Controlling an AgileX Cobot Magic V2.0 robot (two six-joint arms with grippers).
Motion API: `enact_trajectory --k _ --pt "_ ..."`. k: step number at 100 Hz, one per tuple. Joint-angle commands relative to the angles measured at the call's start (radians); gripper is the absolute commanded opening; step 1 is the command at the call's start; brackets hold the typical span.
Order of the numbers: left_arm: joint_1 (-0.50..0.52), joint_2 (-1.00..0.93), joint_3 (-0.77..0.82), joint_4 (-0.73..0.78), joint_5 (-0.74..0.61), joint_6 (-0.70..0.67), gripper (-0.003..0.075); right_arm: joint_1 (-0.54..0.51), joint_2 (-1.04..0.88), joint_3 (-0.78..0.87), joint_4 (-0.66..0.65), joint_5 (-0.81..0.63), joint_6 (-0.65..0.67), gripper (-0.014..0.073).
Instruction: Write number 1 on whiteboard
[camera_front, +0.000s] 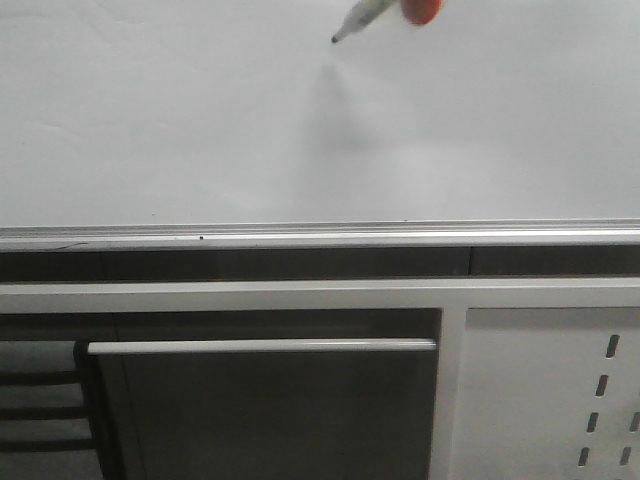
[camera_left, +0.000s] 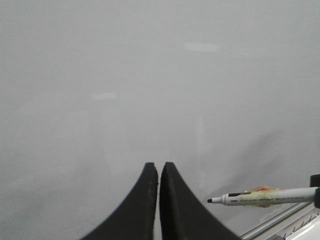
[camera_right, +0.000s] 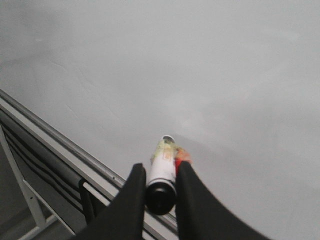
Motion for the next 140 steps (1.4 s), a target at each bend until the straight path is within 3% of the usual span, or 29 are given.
enact_trajectory --k 1,36,64,76,93,98,124,140 --pt "0.004 -0.004 -0.028 -0.010 -0.067 -0.002 -0.0020 -0.012 0.045 -0.038 -0.014 -0.115 -0.008 -0.0043" --pt "0.004 -0.004 -0.028 -0.008 -0.067 -0.002 -0.0020 -0.012 0.031 -0.038 -0.014 0.042 -0.008 -0.0043" --pt "0.004 0.003 -0.030 -0.017 0.063 -0.002 -0.0012 -0.012 -0.107 -0.123 -0.019 0.359 -0.008 -0.0043" --pt "-0.006 0.020 -0.032 -0.031 0.118 -0.002 0.0104 -0.012 -0.104 -0.217 -0.019 0.508 -0.008 -0.0043" --pt "-0.106 0.049 -0.032 -0.044 0.143 0.053 0.0390 -0.012 -0.042 -0.363 -0.019 0.686 0.003 -0.0043" --pt "-0.153 0.067 -0.032 -0.044 0.143 0.077 0.0437 -0.012 -0.018 -0.406 -0.019 0.730 0.011 -0.0043" --pt "-0.410 0.176 -0.032 -0.032 0.122 0.250 0.0438 -0.012 0.119 -0.604 0.043 0.957 0.013 -0.0043" --pt "-0.464 0.233 -0.032 -0.027 0.072 0.258 0.0438 -0.012 0.139 -0.653 0.080 1.000 0.013 -0.0043"
